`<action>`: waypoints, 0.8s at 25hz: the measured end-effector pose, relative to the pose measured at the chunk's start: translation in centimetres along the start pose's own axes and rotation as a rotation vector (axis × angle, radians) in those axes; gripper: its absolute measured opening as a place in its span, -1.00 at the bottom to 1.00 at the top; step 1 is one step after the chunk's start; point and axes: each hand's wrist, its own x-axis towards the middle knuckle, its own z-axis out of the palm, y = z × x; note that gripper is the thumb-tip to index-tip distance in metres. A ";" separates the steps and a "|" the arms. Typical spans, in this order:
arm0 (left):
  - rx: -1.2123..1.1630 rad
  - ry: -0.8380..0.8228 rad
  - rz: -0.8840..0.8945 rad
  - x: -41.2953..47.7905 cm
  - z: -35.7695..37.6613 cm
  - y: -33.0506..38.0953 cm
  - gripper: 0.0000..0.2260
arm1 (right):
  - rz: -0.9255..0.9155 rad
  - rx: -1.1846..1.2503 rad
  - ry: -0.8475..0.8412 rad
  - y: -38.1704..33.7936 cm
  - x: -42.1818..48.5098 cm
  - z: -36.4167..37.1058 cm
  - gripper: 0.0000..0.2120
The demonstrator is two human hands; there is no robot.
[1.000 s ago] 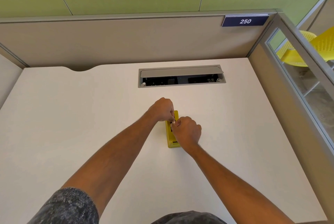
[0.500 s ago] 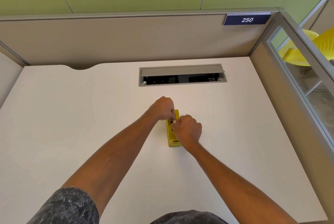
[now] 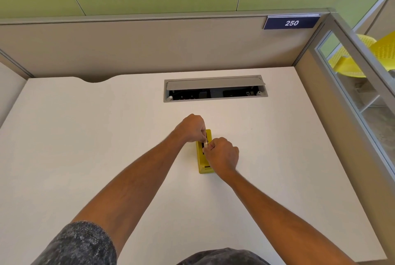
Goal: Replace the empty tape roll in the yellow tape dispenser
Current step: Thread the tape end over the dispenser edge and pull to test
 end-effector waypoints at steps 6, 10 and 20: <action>0.011 -0.004 0.017 0.1 -0.1 -0.1 -0.84 | 0.011 0.037 -0.015 0.0 0.3 -0.4 -0.73; 0.064 0.002 0.060 0.1 0.0 0.0 -0.86 | 0.009 0.066 0.014 -0.1 0.2 -0.2 -0.74; 0.228 -0.056 0.127 0.7 -0.3 0.7 -0.89 | 0.024 0.080 0.008 -0.1 0.5 0.1 -0.71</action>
